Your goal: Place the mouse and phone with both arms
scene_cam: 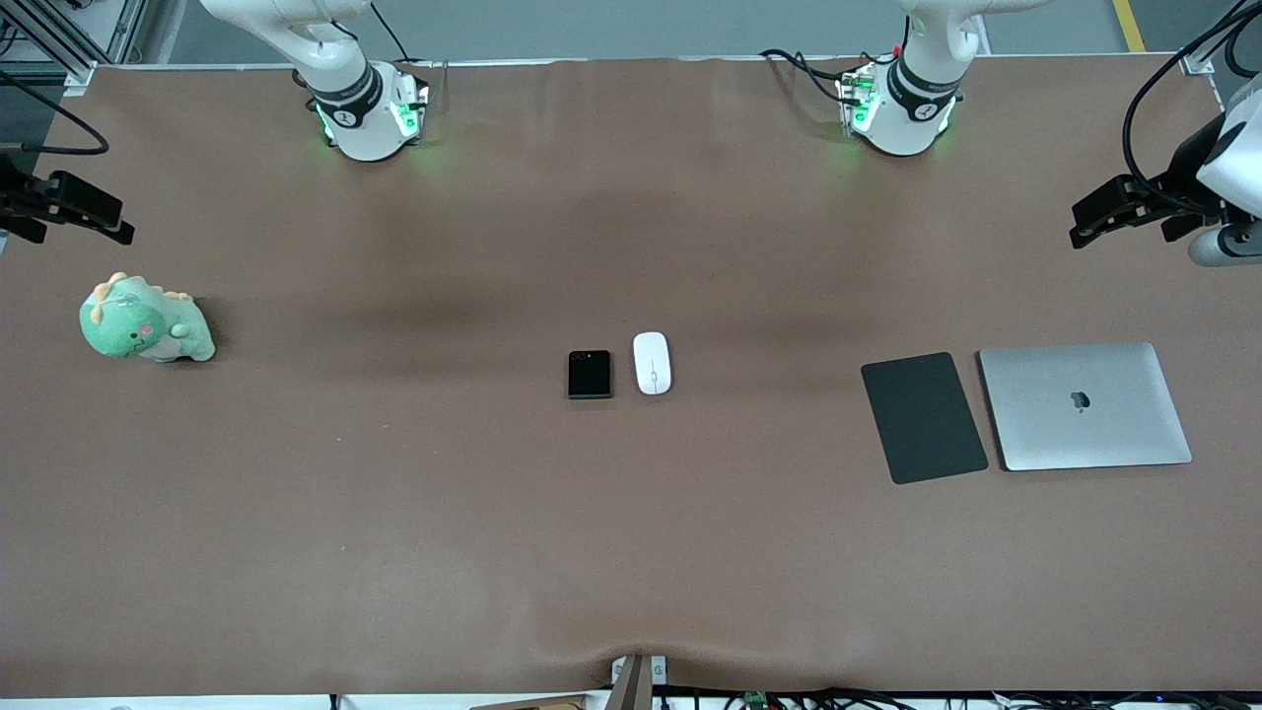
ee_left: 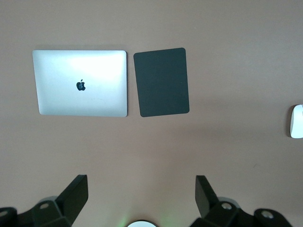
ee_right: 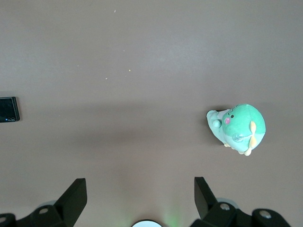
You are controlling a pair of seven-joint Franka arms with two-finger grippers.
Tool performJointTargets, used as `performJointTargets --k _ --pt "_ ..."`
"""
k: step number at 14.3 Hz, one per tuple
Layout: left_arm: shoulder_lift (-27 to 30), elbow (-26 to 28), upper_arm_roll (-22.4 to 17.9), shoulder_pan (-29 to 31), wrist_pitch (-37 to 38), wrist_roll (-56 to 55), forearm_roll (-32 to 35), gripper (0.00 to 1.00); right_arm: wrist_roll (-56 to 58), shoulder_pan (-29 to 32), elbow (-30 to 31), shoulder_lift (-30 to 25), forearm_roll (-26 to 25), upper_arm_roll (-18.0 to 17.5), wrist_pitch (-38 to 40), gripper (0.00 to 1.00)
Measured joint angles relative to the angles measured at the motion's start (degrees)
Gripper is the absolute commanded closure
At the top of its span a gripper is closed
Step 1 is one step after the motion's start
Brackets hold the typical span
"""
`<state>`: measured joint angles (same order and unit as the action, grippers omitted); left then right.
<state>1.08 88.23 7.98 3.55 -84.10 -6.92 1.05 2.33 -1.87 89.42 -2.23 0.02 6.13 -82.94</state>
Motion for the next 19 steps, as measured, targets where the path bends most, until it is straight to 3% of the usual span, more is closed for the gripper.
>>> performJointTargets --k 8,15,19 --pt "-0.45 0.05 0.46 -0.4 0.18 0.0 0.0 0.0 0.04 0.04 0.19 0.0 0.0 0.06 0.0 0.0" --pt "-7.68 -1.72 1.53 -2.23 -0.9 -0.15 0.0 0.0 0.05 0.05 0.24 0.0 0.0 0.09 0.0 0.0" --pt "-13.1 -1.73 1.96 -6.84 -7.57 -3.38 0.0 0.0 0.06 0.05 0.27 0.0 0.0 0.09 0.0 0.0"
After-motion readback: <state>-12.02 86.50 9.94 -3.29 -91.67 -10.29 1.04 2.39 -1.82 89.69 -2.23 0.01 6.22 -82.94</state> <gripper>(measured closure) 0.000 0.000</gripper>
